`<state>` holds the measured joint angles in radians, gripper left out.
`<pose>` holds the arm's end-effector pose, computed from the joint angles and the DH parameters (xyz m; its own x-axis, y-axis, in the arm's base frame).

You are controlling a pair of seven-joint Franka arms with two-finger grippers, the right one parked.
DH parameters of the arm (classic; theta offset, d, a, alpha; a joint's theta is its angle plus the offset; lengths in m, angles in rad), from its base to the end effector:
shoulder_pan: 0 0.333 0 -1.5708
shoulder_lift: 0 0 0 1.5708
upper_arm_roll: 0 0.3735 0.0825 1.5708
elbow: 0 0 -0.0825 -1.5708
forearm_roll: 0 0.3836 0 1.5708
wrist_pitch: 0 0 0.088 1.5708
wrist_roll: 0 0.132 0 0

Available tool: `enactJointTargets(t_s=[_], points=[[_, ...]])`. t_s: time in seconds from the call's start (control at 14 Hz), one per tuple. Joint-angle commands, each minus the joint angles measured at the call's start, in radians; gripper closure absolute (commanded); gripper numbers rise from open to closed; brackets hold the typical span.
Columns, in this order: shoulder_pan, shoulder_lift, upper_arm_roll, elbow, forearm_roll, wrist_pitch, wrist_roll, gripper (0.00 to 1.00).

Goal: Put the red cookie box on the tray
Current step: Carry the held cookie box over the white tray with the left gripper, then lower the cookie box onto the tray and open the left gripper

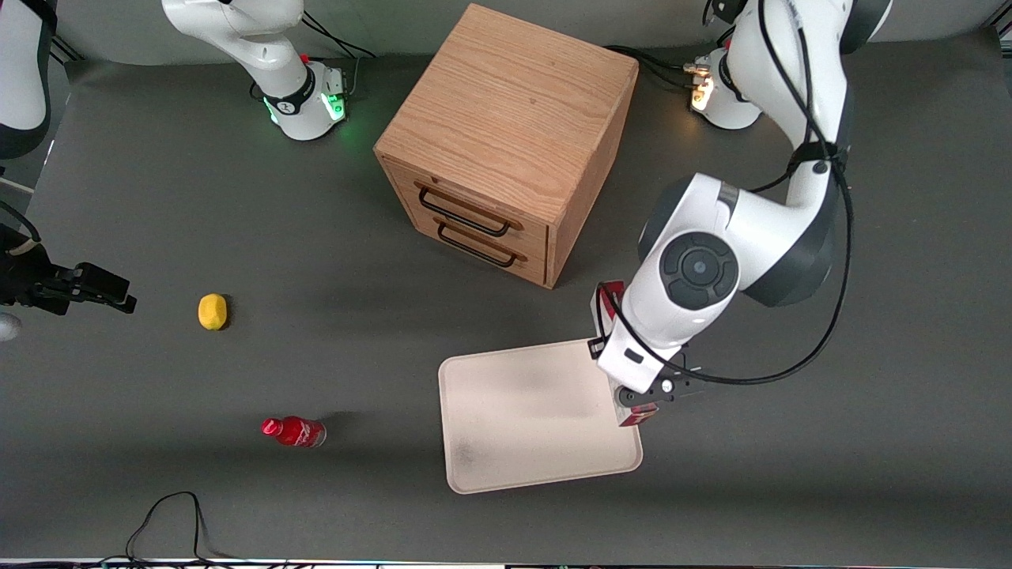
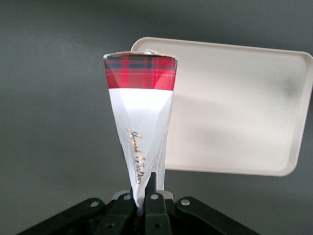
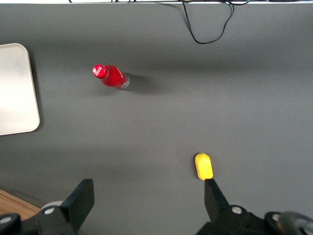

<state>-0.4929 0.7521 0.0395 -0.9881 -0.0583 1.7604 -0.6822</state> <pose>0.7095 -0.3656 0.4361 0.9741 0.2262 -0.0033 0.2262 -0.9734 0.0366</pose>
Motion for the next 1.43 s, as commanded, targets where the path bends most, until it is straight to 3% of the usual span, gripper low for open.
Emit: enactJointTargets(t_s=[0.0, 0.64, 1.29, 1.36], points=[[0.002, 0.055, 0.008, 0.026, 0.006, 0.043, -0.014, 1.00], [0.023, 0.200, 0.008, 0.025, 0.040, 0.208, -0.007, 1.00], [0.017, 0.231, 0.008, -0.021, 0.069, 0.261, -0.008, 1.00], [0.017, 0.231, 0.008, -0.027, 0.074, 0.263, -0.008, 0.80]])
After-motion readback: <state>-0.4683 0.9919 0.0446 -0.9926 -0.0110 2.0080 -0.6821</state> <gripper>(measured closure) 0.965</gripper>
